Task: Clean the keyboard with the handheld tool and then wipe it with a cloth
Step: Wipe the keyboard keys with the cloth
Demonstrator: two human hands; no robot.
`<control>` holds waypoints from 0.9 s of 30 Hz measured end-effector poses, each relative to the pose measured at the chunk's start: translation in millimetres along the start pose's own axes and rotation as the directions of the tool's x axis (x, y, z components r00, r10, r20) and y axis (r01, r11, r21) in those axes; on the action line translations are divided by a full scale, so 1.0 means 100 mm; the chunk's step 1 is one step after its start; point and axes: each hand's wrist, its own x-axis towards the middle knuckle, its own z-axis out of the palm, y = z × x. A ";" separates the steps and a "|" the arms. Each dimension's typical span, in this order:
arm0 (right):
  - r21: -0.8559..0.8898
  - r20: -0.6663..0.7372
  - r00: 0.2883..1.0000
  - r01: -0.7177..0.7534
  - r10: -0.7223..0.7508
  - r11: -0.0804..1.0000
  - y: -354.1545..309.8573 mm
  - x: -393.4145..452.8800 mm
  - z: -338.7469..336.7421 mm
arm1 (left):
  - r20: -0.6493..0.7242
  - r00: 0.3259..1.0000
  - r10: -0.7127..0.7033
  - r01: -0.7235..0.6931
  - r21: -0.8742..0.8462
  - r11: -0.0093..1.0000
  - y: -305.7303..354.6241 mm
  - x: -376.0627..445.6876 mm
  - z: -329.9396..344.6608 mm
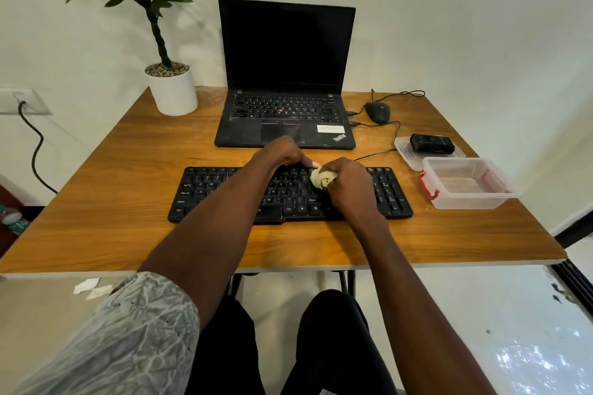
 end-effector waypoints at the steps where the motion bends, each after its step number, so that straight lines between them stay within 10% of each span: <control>1: 0.012 0.069 0.995 0.071 -0.071 0.997 -0.04 -0.01 0.01 | -0.001 1.000 -0.001 0.001 0.006 1.000 0.00 -0.01 -0.01; 4: 0.129 0.339 0.897 0.253 -0.283 0.959 -0.15 -0.11 0.03 | -0.001 1.000 0.003 -0.003 0.010 1.000 0.00 0.01 -0.03; 10: -0.149 0.027 0.998 0.059 -0.056 0.987 -0.18 -0.11 0.01 | -0.005 0.998 0.060 -0.059 0.004 0.998 -0.06 -0.01 -0.01; 14: 0.072 0.351 0.877 0.325 -0.329 0.943 -0.49 -0.41 0.19 | -0.081 0.987 0.140 -0.136 0.051 0.989 -0.13 -0.06 -0.04; 20: -0.125 -0.055 0.998 -0.020 0.013 0.992 -0.37 -0.39 0.14 | -0.353 0.924 0.145 -0.136 0.049 0.989 -0.67 -0.18 -0.38; 24: 0.062 0.202 0.939 0.270 -0.277 0.961 -0.73 -0.52 0.34 | -0.385 0.918 0.091 -0.097 0.005 0.995 -0.98 -0.25 -0.49; 27: 0.064 0.212 0.952 0.211 -0.220 0.975 -0.71 -0.52 0.34 | -0.463 0.886 0.011 -0.016 -0.007 1.000 -1.20 -0.31 -0.67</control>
